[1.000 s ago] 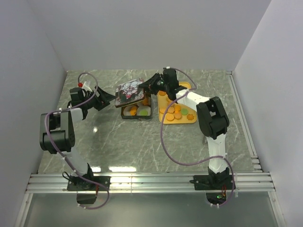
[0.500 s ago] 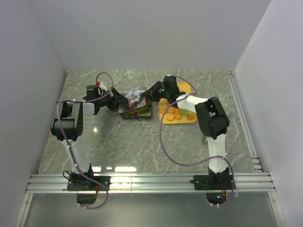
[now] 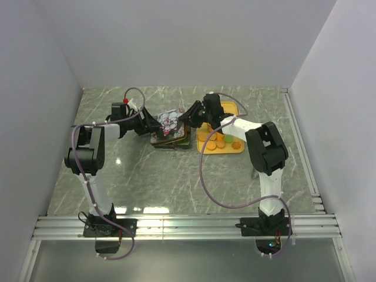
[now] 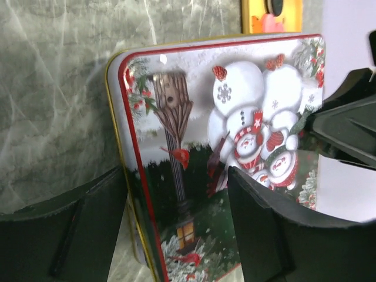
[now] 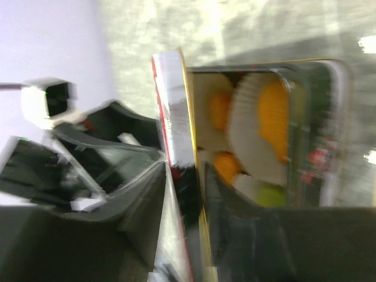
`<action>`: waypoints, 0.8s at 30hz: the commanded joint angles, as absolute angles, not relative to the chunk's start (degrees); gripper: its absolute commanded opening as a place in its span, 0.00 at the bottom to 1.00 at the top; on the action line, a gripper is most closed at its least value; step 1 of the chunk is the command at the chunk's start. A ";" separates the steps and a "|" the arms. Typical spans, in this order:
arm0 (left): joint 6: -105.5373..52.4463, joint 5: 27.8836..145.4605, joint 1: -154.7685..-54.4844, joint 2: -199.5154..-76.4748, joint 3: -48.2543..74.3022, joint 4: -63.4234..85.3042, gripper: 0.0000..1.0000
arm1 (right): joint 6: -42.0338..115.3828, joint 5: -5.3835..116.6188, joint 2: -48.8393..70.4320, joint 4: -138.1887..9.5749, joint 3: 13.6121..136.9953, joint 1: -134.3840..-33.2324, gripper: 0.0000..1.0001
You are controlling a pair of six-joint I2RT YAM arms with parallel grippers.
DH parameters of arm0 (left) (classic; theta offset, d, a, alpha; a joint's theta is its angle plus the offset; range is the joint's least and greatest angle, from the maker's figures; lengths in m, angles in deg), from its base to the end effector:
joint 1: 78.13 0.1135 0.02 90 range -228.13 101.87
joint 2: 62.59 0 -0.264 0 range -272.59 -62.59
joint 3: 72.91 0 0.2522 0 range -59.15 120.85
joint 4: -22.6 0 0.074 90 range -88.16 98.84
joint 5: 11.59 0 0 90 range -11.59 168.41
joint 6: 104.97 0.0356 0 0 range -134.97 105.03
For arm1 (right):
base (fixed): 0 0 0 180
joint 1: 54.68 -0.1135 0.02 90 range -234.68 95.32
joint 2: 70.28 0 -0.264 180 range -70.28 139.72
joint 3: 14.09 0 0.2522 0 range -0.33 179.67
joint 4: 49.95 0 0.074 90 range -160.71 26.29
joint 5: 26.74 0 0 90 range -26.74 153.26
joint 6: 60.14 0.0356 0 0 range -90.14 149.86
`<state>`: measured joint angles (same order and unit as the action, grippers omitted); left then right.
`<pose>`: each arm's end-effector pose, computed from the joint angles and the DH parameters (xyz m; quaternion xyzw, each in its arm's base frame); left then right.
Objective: Pack the cookies
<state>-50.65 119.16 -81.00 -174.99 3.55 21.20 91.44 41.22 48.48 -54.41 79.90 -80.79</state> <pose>0.4034 -0.0435 0.1483 -0.0892 0.8496 -0.4318 0.2895 0.4156 0.2186 0.1870 0.1658 0.8360 0.4628 0.2438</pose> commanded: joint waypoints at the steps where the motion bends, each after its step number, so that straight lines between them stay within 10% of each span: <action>1: -45.38 116.73 -82.60 -174.91 6.41 17.02 0.73 | 85.59 46.03 44.77 -62.56 79.83 -80.70 0.49; 6: -43.27 115.41 -83.93 -175.00 8.18 14.38 0.72 | 83.74 47.61 42.39 -65.73 78.16 -80.52 0.66; 17: -41.07 113.04 -85.07 -175.53 12.74 9.46 0.74 | 79.26 51.65 32.82 -71.53 73.34 -77.89 0.68; 24: -39.40 110.76 -86.12 -177.20 16.35 3.66 0.77 | 79.61 54.38 33.60 -76.80 72.88 -75.07 0.45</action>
